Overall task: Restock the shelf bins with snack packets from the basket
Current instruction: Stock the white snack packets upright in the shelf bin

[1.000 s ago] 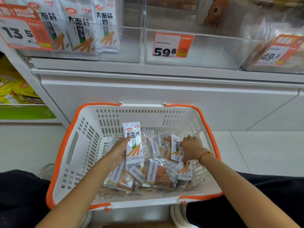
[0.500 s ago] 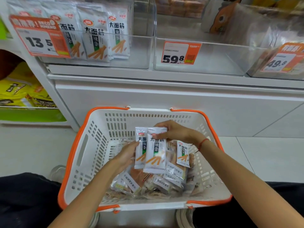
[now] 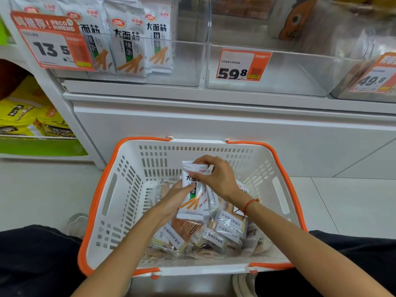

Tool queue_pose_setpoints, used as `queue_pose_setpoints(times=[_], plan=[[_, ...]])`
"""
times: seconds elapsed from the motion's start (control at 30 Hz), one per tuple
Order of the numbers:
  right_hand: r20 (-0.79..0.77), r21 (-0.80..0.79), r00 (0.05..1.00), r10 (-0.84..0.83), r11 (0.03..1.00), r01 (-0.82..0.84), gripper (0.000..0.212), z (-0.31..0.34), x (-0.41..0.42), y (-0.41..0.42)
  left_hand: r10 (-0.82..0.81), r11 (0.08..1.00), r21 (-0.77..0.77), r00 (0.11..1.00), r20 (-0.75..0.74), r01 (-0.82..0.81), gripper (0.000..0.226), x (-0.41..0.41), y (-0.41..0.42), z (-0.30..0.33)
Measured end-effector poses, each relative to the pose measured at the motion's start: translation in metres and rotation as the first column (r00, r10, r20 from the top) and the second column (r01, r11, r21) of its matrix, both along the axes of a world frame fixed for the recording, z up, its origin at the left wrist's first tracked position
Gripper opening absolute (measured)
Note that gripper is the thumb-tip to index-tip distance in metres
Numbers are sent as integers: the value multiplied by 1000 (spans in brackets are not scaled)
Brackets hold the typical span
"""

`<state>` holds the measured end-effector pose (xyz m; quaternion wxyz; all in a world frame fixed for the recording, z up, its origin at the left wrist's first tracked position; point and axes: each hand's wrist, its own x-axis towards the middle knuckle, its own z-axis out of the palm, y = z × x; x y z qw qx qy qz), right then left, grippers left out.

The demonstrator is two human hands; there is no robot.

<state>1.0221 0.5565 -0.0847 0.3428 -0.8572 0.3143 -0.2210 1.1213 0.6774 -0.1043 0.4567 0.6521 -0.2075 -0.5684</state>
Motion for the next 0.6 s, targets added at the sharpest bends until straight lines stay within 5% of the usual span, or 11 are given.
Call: queue_pose_setpoints(times=[0.07, 0.13, 0.23, 0.3, 0.4, 0.6], plan=[[45, 15, 985, -164, 986, 164, 28, -4, -7, -13, 65, 997, 41, 998, 25, -66, 45, 1, -2, -1], [-108, 50, 935, -339, 937, 345, 30, -18, -23, -38, 146, 987, 67, 989, -5, -145, 37, 4, -4, -6], [-722, 198, 688, -69, 933, 301, 76, -52, -55, -56, 232, 971, 76, 971, -57, -227, 25, 9, -2, -14], [-849, 267, 512, 131, 942, 201, 87, -80, -69, -46, 252, 966, 77, 965, -65, -247, 20, 11, -2, -18], [-839, 198, 533, 107, 973, 117, 69, -114, -77, -29, 276, 959, 95, 957, -91, -268, 21, 15, -3, -23], [-722, 268, 690, -41, 904, 334, 37, -92, -81, -47, 354, 932, 134, 923, -150, -336, 24, 20, -8, -23]])
